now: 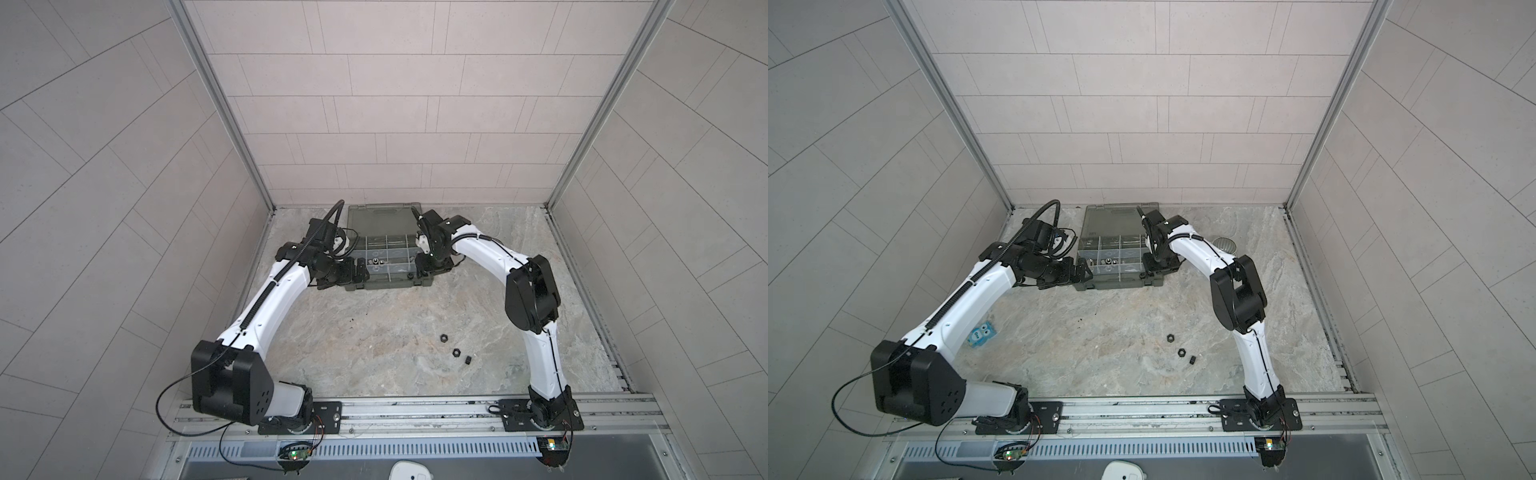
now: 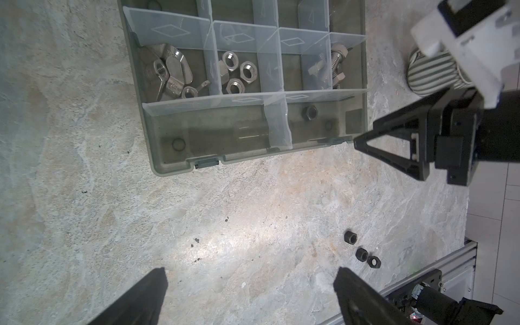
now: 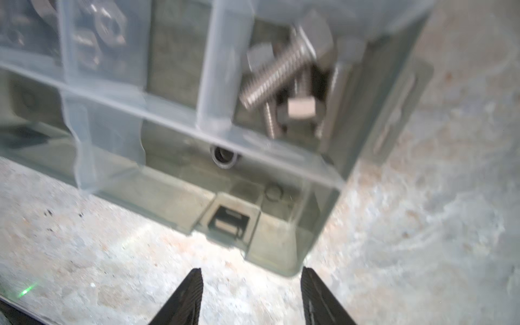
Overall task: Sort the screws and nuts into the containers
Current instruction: 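Open the right gripper to drop the black nut into that compartment, then return the right gripper to the black nuts and close on another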
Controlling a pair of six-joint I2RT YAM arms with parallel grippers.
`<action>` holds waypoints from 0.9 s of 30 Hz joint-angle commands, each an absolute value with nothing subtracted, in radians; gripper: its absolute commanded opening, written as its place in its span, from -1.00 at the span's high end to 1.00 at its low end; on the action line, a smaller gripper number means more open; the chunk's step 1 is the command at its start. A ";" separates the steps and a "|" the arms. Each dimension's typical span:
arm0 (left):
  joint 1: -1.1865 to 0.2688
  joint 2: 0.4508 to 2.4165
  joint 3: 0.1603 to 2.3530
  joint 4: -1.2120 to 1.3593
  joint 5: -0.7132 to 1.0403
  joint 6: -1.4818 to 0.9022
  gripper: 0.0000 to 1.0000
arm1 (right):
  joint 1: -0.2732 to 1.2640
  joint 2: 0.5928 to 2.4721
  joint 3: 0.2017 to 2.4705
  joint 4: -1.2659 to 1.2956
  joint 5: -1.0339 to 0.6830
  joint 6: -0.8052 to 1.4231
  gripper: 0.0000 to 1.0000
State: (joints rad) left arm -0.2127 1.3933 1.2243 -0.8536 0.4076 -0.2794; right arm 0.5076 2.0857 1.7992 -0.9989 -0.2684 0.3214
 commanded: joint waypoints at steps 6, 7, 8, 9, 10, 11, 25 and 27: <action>-0.249 1.345 1.185 -0.793 0.438 -0.332 -1.00 | 0.521 1.766 1.339 -0.922 -0.252 0.368 -0.03; -0.258 1.343 1.182 -0.789 0.439 -0.334 -1.00 | 0.526 1.745 1.299 -0.911 -0.255 0.376 -0.02; -0.273 1.341 1.179 -0.784 0.439 -0.337 -1.00 | 0.533 1.726 1.264 -0.898 -0.260 0.385 -0.02; -0.289 1.341 1.180 -0.780 0.437 -0.339 -1.00 | 0.539 1.706 1.226 -0.885 -0.267 0.395 -0.01; -0.302 1.344 1.180 -0.779 0.436 -0.343 -1.00 | 0.547 1.692 1.198 -0.875 -0.271 0.405 -0.02; -0.319 1.345 1.181 -0.779 0.434 -0.346 -1.00 | 0.557 1.677 1.169 -0.859 -0.272 0.417 -0.01; -0.449 1.289 1.107 -0.795 0.399 -0.374 -1.00 | 0.662 1.639 1.019 -0.745 -0.287 0.508 0.00; -0.450 1.274 1.101 -0.806 0.388 -0.373 -1.00 | 0.674 1.651 1.011 -0.729 -0.289 0.515 0.02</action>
